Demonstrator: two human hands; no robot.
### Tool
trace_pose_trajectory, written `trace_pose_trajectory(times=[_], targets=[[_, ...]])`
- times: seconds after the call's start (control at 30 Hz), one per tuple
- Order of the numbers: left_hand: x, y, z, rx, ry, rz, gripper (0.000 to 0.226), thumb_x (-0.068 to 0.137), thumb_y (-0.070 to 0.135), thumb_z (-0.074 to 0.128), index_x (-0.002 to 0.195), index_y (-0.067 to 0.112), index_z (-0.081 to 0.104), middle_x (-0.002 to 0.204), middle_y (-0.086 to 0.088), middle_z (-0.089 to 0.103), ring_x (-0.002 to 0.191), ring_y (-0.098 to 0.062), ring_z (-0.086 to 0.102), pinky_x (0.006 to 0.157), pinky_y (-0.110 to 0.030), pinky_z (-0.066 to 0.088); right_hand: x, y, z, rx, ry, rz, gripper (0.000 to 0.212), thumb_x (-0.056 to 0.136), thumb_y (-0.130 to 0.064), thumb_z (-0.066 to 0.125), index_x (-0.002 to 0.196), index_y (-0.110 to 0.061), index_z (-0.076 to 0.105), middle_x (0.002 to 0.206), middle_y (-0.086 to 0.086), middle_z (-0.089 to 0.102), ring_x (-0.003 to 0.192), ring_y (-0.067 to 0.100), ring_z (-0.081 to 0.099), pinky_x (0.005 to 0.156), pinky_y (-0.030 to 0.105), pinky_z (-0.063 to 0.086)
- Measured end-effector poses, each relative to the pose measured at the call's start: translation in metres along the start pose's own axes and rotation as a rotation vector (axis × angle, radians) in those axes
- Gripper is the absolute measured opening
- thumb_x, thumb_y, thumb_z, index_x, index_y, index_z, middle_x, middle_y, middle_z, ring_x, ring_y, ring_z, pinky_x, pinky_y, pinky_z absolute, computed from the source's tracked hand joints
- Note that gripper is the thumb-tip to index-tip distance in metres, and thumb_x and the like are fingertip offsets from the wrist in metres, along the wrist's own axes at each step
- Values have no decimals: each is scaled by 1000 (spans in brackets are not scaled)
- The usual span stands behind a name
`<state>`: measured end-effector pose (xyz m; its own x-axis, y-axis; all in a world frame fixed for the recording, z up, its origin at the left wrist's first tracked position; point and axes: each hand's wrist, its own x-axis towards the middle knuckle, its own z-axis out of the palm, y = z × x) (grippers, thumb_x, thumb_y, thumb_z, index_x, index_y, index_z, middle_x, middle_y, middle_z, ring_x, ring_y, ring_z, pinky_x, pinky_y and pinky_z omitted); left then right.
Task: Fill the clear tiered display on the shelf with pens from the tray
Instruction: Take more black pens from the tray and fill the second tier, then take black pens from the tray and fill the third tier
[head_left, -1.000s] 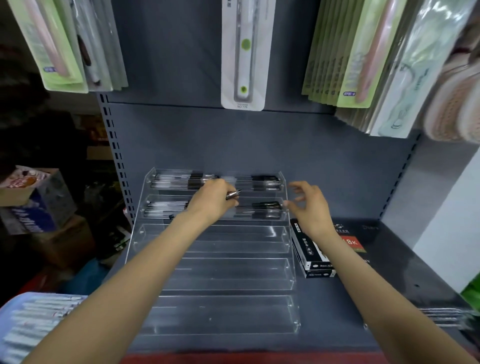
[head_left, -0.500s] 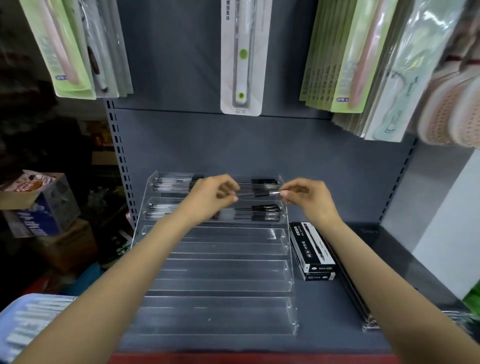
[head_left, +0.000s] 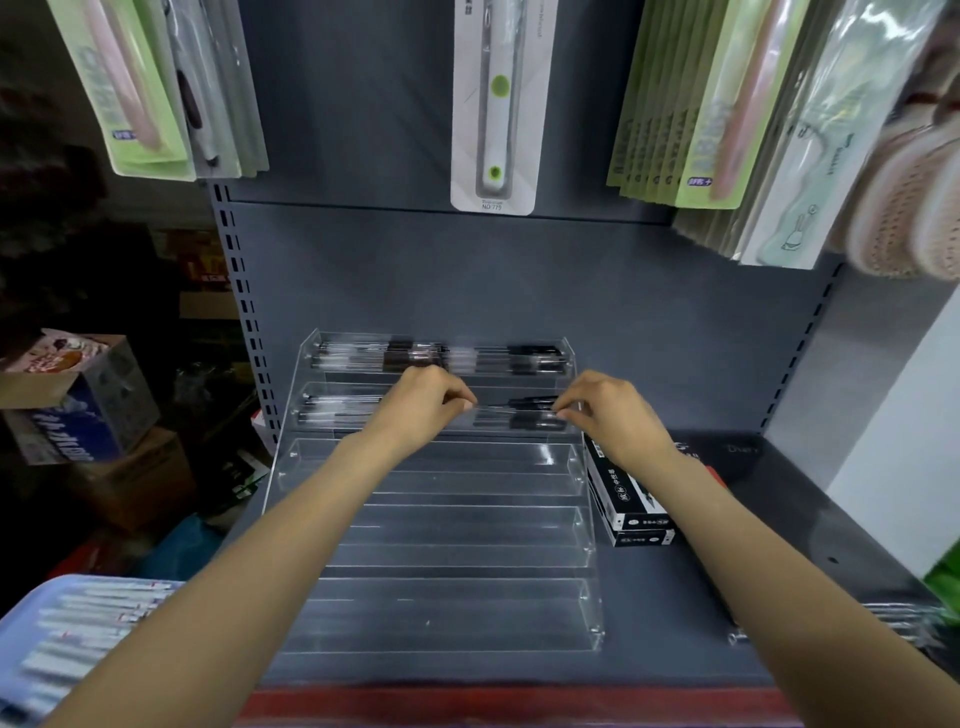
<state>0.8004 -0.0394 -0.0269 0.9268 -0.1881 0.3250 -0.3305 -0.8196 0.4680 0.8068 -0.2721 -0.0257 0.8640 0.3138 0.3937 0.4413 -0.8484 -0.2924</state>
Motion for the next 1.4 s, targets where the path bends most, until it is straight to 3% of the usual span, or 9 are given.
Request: trace_pose_trajectory(times=[0.23,0.47,0.63,0.7,0.77,0.87,1.0,1.2,1.4], targets=[[-6,4,5,146,-33,94,21,91,18,58,110,17,67,107,0,60,97,-17,58,90,-31,47,-4,-5,-1,-81,-42,-7,18,90,-20,60,107,-16,67,112,-3,61,90,15,60,75,24,47],[-5,14,2,232,10,82,18,93,18,55,107,16,66,107,-2,61,101,-21,57,89,-35,47,-4,-13,-3,-108,-58,24,21,93,-19,55,112,-17,64,115,-1,59,98,20,61,82,32,52],[-19,20,6,157,125,54,23,90,20,59,112,14,64,109,-4,61,100,-22,57,89,-39,47,-17,-17,-4,14,85,61,24,92,-19,57,115,-16,63,116,-1,60,102,17,57,74,25,44],[-32,24,9,-5,220,26,20,88,17,61,107,13,66,99,-1,63,88,-14,59,85,-30,49,-24,-24,-2,136,122,54,23,91,-17,59,113,-15,64,111,1,62,91,14,57,74,18,44],[-50,29,11,-205,258,-43,18,88,13,62,105,13,67,92,3,64,80,-5,58,78,-8,46,-31,-37,1,295,87,51,21,89,-16,61,110,-15,66,104,1,65,81,10,54,69,5,39],[-83,24,10,-307,270,-127,18,89,13,61,106,14,67,91,6,65,84,-5,59,72,0,40,-39,-62,10,434,14,23,18,89,-15,60,106,-15,68,97,0,68,82,9,57,71,7,39],[-149,-17,-2,-300,305,-252,14,90,15,59,101,15,69,85,7,65,76,2,59,67,-7,41,-57,-116,37,532,-62,-15,20,88,-9,59,106,-13,68,94,-1,68,82,7,57,71,6,40],[-281,-113,-33,-151,305,-499,17,93,17,56,103,11,68,92,-5,69,85,-20,63,70,-22,42,-100,-231,110,566,-272,-77,22,89,-6,58,109,-11,67,91,-1,65,80,9,54,67,4,36],[-395,-208,-76,-54,152,-637,24,96,13,49,116,8,63,102,-15,67,82,-30,59,67,-34,42,-140,-353,195,571,-516,-66,25,96,-11,49,118,-11,61,114,9,64,102,21,60,83,29,45]])
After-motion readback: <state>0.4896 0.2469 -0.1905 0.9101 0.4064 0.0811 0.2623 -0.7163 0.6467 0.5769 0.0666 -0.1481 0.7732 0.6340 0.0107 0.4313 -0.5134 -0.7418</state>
